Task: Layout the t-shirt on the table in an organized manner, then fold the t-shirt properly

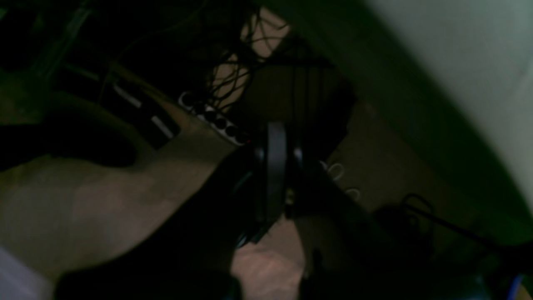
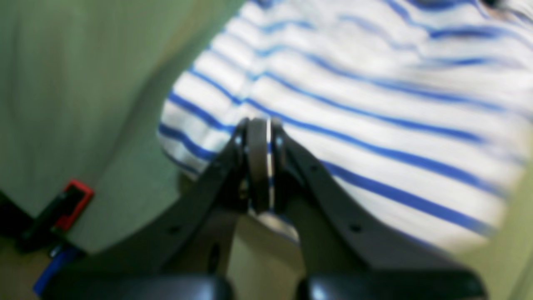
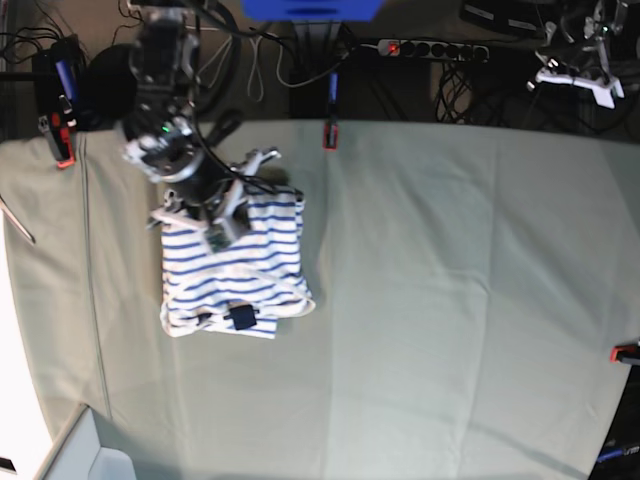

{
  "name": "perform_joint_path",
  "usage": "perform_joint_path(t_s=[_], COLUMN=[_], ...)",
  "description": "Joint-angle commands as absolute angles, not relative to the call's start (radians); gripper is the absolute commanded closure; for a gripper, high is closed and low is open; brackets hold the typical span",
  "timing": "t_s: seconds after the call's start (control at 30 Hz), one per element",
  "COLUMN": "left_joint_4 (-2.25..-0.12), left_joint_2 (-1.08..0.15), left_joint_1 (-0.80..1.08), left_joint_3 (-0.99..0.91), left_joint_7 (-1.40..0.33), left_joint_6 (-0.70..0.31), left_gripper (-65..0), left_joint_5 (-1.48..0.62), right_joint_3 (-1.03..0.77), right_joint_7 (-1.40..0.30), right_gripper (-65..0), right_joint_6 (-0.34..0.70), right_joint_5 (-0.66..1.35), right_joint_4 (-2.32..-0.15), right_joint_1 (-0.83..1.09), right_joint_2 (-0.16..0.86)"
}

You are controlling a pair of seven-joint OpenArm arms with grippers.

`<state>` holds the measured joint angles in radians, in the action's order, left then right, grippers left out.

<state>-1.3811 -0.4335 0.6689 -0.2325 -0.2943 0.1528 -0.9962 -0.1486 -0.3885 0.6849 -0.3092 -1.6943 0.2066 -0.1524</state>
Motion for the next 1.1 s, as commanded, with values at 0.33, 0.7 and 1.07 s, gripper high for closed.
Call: perform_joint_path(t_s=[0.33,0.7,1.07], left_joint_4=[-1.17,-0.796,-0.453], left_joint_2=[-0.429,-0.271,-0.255], left_joint_1=[0.532,0.361,0.223], left_joint_3=[-0.084,-0.079,-0.039], left_joint_7=[-0.28,-0.199,-0.001], left_joint_6=[-0.008,-0.099,-0.099], left_gripper=[0.0,0.0,0.0], left_joint_5=[-0.852,-0.487,-0.403], right_joint_3=[-0.512,-0.802,-0.814], right_joint_7=[-0.357,-0.45,-0.292], right_gripper=[0.0,0.0,0.0], right_joint_6=[0.698,0.698,0.698], right_joint_5=[-0.205,-0.211,-0.289], right_joint_4=[-1.951,-1.735,-1.339], right_joint_1=[0.357,0.394,0.394], right_joint_2=[-0.157,-0.157,-0.157])
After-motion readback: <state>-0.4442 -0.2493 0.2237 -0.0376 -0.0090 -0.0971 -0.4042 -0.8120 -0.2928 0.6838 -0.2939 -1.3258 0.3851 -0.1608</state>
